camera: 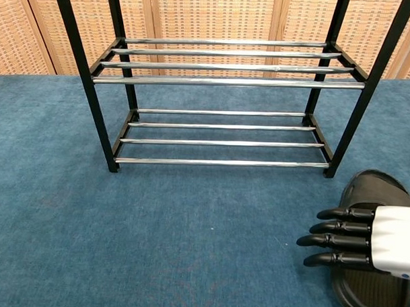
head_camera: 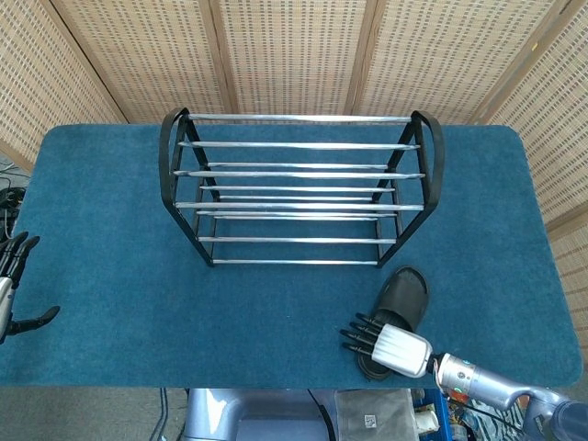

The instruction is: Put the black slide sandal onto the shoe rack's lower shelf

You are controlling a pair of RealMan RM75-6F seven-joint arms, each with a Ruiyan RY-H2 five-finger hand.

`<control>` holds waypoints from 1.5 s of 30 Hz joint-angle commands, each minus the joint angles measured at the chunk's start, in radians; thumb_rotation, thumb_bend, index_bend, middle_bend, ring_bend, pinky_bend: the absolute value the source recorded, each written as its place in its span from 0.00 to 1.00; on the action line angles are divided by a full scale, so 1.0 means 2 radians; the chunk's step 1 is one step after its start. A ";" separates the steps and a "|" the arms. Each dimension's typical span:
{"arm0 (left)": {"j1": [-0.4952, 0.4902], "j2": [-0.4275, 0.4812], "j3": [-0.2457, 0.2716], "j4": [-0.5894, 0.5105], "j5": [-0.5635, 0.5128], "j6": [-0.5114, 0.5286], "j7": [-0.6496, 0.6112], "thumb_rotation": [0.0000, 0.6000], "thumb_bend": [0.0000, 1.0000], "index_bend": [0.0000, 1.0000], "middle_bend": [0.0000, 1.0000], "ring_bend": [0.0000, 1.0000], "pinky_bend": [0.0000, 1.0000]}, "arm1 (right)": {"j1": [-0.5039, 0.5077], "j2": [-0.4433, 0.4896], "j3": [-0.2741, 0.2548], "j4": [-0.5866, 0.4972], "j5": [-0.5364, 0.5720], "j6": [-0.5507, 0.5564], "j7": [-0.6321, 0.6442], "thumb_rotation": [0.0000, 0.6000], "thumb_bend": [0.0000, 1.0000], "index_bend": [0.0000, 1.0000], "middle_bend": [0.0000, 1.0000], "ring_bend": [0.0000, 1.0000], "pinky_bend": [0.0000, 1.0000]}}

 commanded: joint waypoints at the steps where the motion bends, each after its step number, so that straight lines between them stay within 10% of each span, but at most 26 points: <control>1: 0.000 0.001 0.000 0.000 0.000 0.000 -0.001 1.00 0.20 0.00 0.00 0.00 0.00 | 0.001 -0.002 -0.001 -0.001 0.000 0.001 -0.004 1.00 0.24 0.28 0.24 0.11 0.09; 10: -0.001 0.002 0.001 0.000 0.002 -0.002 -0.005 1.00 0.20 0.00 0.00 0.00 0.00 | 0.002 -0.015 -0.011 0.023 -0.016 0.036 -0.002 1.00 0.59 0.57 0.51 0.36 0.45; 26: -0.001 0.004 0.002 0.000 0.005 -0.004 -0.009 1.00 0.20 0.00 0.00 0.00 0.00 | -0.012 -0.013 -0.004 0.067 -0.054 0.127 -0.097 1.00 0.62 0.59 0.53 0.39 0.46; 45: -0.002 0.006 0.006 0.003 0.011 -0.007 -0.017 1.00 0.20 0.00 0.00 0.00 0.00 | 0.043 0.019 -0.016 -0.028 -0.122 0.102 -0.143 1.00 0.62 0.59 0.53 0.39 0.46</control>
